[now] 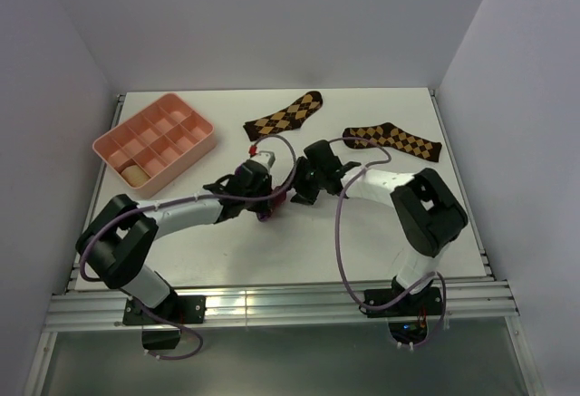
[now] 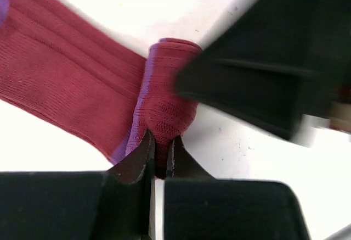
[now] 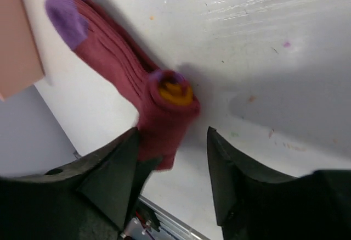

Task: Roll the socks
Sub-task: Roll the sock at the center of the board.

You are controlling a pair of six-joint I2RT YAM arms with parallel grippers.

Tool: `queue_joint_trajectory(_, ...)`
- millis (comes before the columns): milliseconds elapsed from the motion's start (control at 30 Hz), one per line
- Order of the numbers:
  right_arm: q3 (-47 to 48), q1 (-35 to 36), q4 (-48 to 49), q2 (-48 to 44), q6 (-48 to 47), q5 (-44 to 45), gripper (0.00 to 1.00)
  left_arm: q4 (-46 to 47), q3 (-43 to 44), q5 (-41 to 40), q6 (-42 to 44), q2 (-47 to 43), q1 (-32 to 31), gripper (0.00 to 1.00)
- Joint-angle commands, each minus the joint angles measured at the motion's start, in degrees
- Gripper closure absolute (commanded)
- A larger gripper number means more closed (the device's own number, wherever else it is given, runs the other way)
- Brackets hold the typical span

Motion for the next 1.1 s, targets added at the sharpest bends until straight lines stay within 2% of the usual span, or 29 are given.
queue_joint_trajectory(0, -2.78, -1.08, 3.16, -7.24, 1.63, 6.14, 0.39, -4.31, 2.02, 14.25, -4.2, -0.02, 5.91, 1.0)
queue_joint_trajectory(100, -4.1, -0.99, 4.13, -9.27, 2.51, 8.08, 0.38, -4.04, 2.11, 23.39, -6.58, 2.7, 10.65, 0.99)
queue_joint_trajectory(300, -4.37, 0.67, 5.01, -7.17, 2.51, 8.79, 0.37, -4.31, 2.38, 32.1, -10.44, 6.31, 17.34, 0.99)
queue_joint_trajectory(467, -2.8, 2.61, 5.63, -4.53, 3.04, 9.49, 0.38, -2.2, -1.66, 34.75, -15.36, 5.26, 22.88, 0.99)
queue_joint_trajectory(700, 1.87, 5.59, 5.63, -0.66, 3.04, 10.81, 0.38, 5.53, -9.31, 36.41, -22.75, 3.32, 25.43, 0.99)
queue_joint_trajectory(800, 3.63, 6.47, 5.63, 1.44, 2.78, 10.72, 0.38, 6.24, -10.64, 37.21, -22.67, 4.72, 26.04, 0.99)
queue_joint_trajectory(1067, 6.26, 7.97, 5.63, 4.17, 3.04, 10.81, 0.38, 2.64, -7.65, 36.16, -19.68, 7.98, 26.57, 0.99)
